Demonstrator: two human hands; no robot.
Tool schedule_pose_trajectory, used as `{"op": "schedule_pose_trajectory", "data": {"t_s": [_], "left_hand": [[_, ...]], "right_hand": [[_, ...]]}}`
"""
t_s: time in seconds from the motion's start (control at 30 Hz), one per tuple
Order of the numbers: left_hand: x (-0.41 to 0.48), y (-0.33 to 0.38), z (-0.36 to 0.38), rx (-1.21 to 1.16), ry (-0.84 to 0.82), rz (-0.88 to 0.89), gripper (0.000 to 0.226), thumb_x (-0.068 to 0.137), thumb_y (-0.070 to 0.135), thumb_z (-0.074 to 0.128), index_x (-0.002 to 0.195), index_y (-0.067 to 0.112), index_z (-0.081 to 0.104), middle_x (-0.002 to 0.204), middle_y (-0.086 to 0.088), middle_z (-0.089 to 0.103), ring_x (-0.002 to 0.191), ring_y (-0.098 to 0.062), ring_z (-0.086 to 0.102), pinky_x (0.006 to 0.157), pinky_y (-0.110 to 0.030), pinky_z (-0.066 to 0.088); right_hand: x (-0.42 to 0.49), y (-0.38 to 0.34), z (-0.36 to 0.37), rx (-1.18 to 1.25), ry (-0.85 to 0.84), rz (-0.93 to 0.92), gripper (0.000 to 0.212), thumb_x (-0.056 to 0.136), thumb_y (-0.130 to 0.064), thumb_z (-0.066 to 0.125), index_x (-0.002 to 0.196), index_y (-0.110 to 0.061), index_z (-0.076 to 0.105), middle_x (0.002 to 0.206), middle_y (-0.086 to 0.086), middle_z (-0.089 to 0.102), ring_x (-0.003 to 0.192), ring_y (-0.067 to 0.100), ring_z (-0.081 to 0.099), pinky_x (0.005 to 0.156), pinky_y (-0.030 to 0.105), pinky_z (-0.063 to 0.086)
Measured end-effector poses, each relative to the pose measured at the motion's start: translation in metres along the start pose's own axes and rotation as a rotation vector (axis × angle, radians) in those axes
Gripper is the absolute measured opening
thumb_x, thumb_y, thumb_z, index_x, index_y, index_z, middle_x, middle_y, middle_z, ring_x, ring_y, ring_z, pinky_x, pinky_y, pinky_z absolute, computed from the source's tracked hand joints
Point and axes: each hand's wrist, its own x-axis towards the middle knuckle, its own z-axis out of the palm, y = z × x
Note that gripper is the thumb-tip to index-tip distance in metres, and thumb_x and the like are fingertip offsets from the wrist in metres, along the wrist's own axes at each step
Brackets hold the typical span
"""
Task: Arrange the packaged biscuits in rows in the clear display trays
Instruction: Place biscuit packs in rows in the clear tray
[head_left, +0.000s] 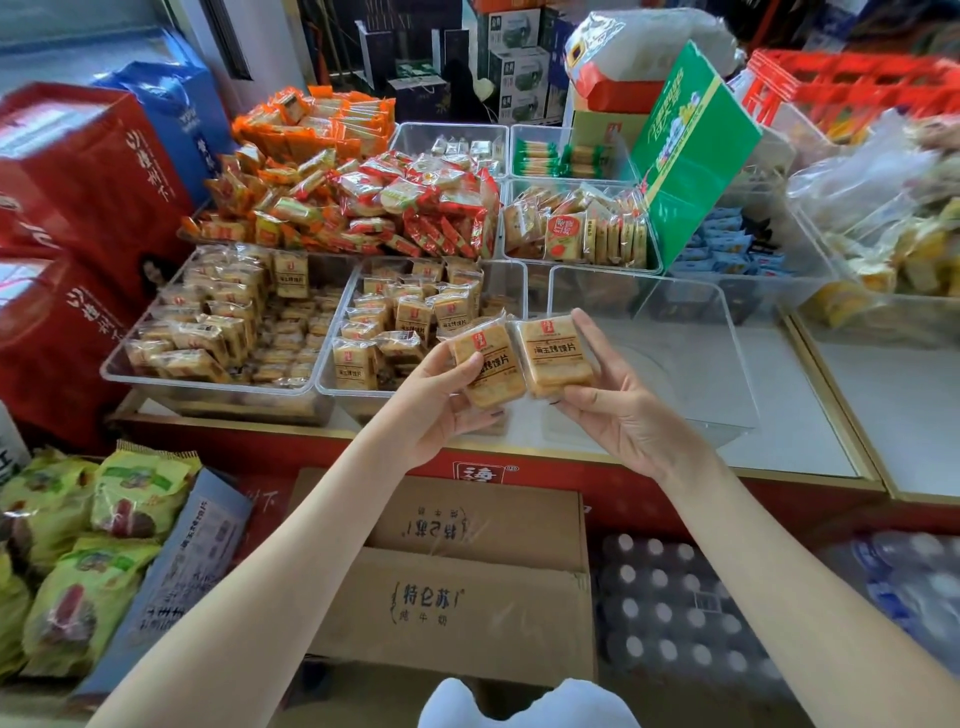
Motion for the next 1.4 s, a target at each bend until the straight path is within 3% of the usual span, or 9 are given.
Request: {"op": "schedule_pose_trajectory", "data": {"t_s": [0.4, 0.53, 0.63, 0.8, 0.97, 1.03, 1.17, 1.33, 1.4], "left_hand": [[0.001, 0.000, 0.001, -0.132, -0.075, -0.005, 0.037, 0.085, 0.022, 0.059, 0.120, 0.011, 0.055, 0.114, -0.011, 0.069, 0.100, -0.025, 0.071, 0.074, -0.035, 0.061], [0.004, -0.006, 0.008, -0.050, -0.081, -0.004, 0.029, 0.090, 0.028, 0.055, 0.110, 0.006, 0.058, 0.103, -0.011, 0.072, 0.089, -0.023, 0.070, 0.079, -0.034, 0.058], [0.007, -0.010, 0.010, 0.047, 0.017, -0.007, 0.025, 0.098, 0.029, 0.050, 0.110, 0.010, 0.061, 0.099, -0.007, 0.072, 0.088, -0.020, 0.068, 0.085, -0.038, 0.057], [0.004, -0.014, 0.023, 0.150, 0.105, -0.046, 0.031, 0.103, 0.032, 0.042, 0.105, 0.014, 0.068, 0.092, -0.005, 0.073, 0.081, -0.016, 0.062, 0.100, -0.044, 0.045], [0.007, -0.010, 0.030, 0.180, 0.188, -0.105, 0.037, 0.101, 0.043, 0.043, 0.108, 0.013, 0.064, 0.116, -0.019, 0.069, 0.111, -0.033, 0.065, 0.100, -0.046, 0.051], [0.008, -0.009, 0.029, 0.193, 0.133, -0.130, 0.045, 0.090, 0.053, 0.051, 0.109, 0.014, 0.065, 0.111, -0.014, 0.072, 0.110, -0.032, 0.066, 0.100, -0.044, 0.051], [0.008, -0.009, 0.027, 0.122, 0.110, -0.142, 0.030, 0.093, 0.030, 0.060, 0.111, 0.006, 0.063, 0.114, -0.018, 0.070, 0.114, -0.035, 0.064, 0.104, -0.047, 0.048], [0.006, -0.007, 0.025, -0.105, 0.040, -0.125, 0.030, 0.092, 0.029, 0.058, 0.116, 0.010, 0.058, 0.122, -0.019, 0.067, 0.112, -0.030, 0.064, 0.096, -0.038, 0.053], [0.006, -0.007, 0.025, -0.038, 0.026, -0.125, 0.037, 0.086, 0.034, 0.060, 0.116, 0.013, 0.060, 0.123, -0.016, 0.066, 0.117, -0.029, 0.061, 0.104, -0.038, 0.047]], "right_hand": [[-0.001, 0.002, -0.012, -0.161, 0.124, -0.135, 0.089, 0.086, 0.022, 0.040, 0.153, -0.034, 0.021, 0.147, 0.009, 0.046, 0.126, 0.020, 0.055, 0.096, 0.028, 0.049], [0.002, 0.003, -0.003, -0.141, -0.013, -0.095, 0.065, 0.093, -0.002, 0.047, 0.151, -0.025, 0.029, 0.128, 0.008, 0.056, 0.118, 0.020, 0.055, 0.103, 0.031, 0.046], [0.006, 0.002, 0.004, -0.020, -0.015, -0.068, 0.044, 0.103, -0.023, 0.033, 0.147, -0.019, 0.039, 0.129, 0.009, 0.057, 0.119, 0.020, 0.055, 0.104, 0.034, 0.045], [0.009, 0.005, 0.004, 0.087, 0.091, 0.006, 0.040, 0.103, -0.024, 0.032, 0.129, -0.002, 0.052, 0.119, 0.016, 0.066, 0.112, 0.023, 0.064, 0.093, 0.030, 0.053], [0.009, 0.006, 0.001, -0.003, 0.097, 0.080, 0.047, 0.095, -0.030, 0.042, 0.133, -0.003, 0.052, 0.127, 0.018, 0.062, 0.116, 0.027, 0.060, 0.096, 0.037, 0.052], [0.008, 0.006, 0.000, -0.028, 0.118, 0.091, 0.049, 0.095, -0.029, 0.043, 0.135, -0.002, 0.051, 0.124, 0.018, 0.063, 0.113, 0.027, 0.062, 0.091, 0.036, 0.054], [0.007, 0.004, -0.005, 0.142, 0.115, 0.105, 0.047, 0.097, -0.021, 0.045, 0.141, -0.004, 0.042, 0.123, 0.019, 0.062, 0.115, 0.030, 0.061, 0.086, 0.041, 0.056], [0.003, -0.001, -0.012, 0.251, 0.050, 0.086, 0.037, 0.092, -0.011, 0.046, 0.127, -0.003, 0.052, 0.112, 0.015, 0.068, 0.104, 0.026, 0.067, 0.095, 0.040, 0.052], [0.005, -0.002, -0.013, 0.208, 0.052, 0.115, 0.035, 0.091, -0.007, 0.048, 0.125, -0.001, 0.054, 0.112, 0.015, 0.067, 0.103, 0.025, 0.066, 0.091, 0.038, 0.056]]}}
